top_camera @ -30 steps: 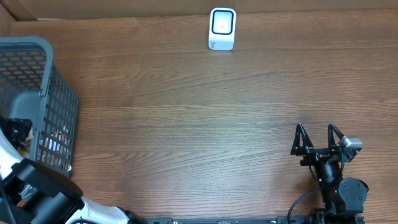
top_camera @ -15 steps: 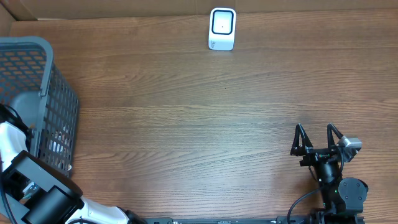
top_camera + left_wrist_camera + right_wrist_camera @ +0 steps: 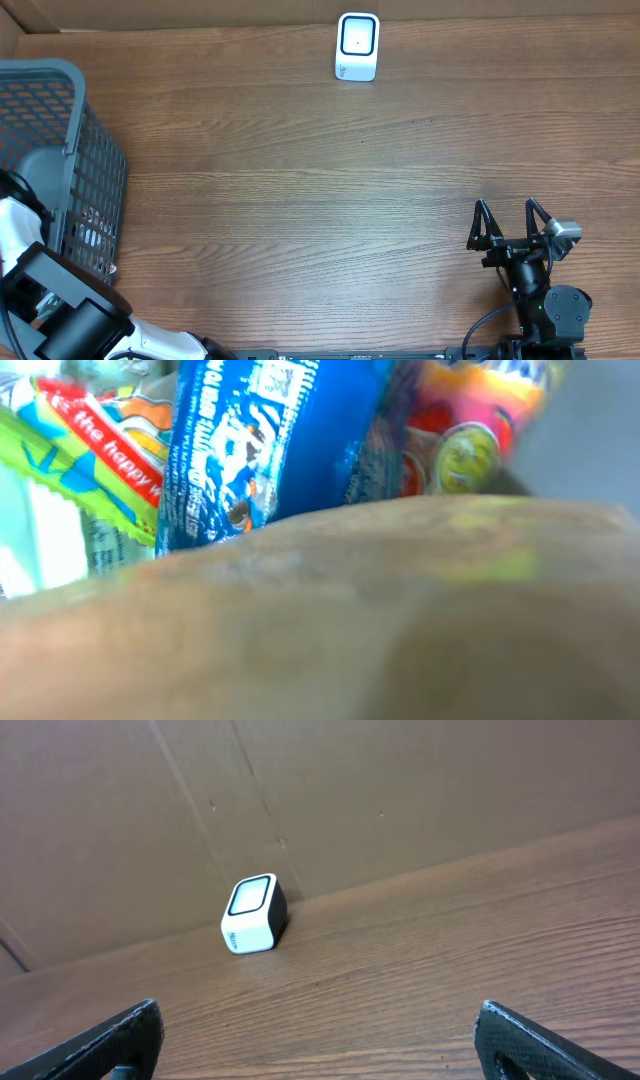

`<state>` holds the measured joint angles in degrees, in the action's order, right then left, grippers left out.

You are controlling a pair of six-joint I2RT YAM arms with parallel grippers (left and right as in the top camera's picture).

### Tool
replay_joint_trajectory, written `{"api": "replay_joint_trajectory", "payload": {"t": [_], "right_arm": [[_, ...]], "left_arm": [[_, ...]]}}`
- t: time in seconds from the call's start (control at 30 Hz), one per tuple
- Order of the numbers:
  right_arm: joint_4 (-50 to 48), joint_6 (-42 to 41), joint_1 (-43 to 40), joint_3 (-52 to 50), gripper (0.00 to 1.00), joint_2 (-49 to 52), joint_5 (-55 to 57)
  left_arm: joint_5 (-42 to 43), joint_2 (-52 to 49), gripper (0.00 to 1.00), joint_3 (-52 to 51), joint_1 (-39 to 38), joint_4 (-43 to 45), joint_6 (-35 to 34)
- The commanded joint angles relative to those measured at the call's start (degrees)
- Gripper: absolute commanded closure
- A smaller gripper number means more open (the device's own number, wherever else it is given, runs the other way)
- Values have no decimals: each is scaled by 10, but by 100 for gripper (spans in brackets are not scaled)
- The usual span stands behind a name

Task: Scan the item barcode
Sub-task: 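Reach the left gripper into the grey basket and grasp a snack packet, then carry the clear snack packet out and drop it on the table centre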

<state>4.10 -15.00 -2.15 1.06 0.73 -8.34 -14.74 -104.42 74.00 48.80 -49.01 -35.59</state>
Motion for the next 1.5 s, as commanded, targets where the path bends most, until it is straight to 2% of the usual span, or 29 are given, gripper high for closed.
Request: {"api": "replay_joint_trajectory", "payload": {"t": [0.0, 0.07, 0.1, 0.33, 0.57, 0.83, 1.0, 1.13, 1.33, 1.47], "right_arm": [[-2, 0, 3, -6, 0, -6, -3], [-2, 0, 3, -6, 0, -6, -3], [-2, 0, 3, -6, 0, -6, -3], [-2, 0, 3, -6, 0, -6, -3], [-2, 0, 3, -6, 0, -6, -3], [-2, 0, 3, -6, 0, -6, -3], [-2, 0, 3, -6, 0, -6, -3], [-2, 0, 3, -6, 0, -6, -4], [-2, 0, 3, -6, 0, -6, -8], [-2, 0, 3, -6, 0, -6, -8]], "left_arm": [[72, -4, 77, 85, -1, -38, 53], [80, -4, 92, 131, -1, -70, 52], [89, -4, 96, 151, -1, -82, 53], [167, -4, 96, 279, -1, -157, 74], [305, 4, 96, 406, -7, -202, 131], [311, 69, 96, 542, -69, -217, 151], [313, 107, 96, 549, -165, -225, 190], [313, 95, 96, 537, -282, -258, 247], [308, 26, 96, 484, -452, -280, 316], [260, -51, 96, 452, -522, -275, 318]]}}
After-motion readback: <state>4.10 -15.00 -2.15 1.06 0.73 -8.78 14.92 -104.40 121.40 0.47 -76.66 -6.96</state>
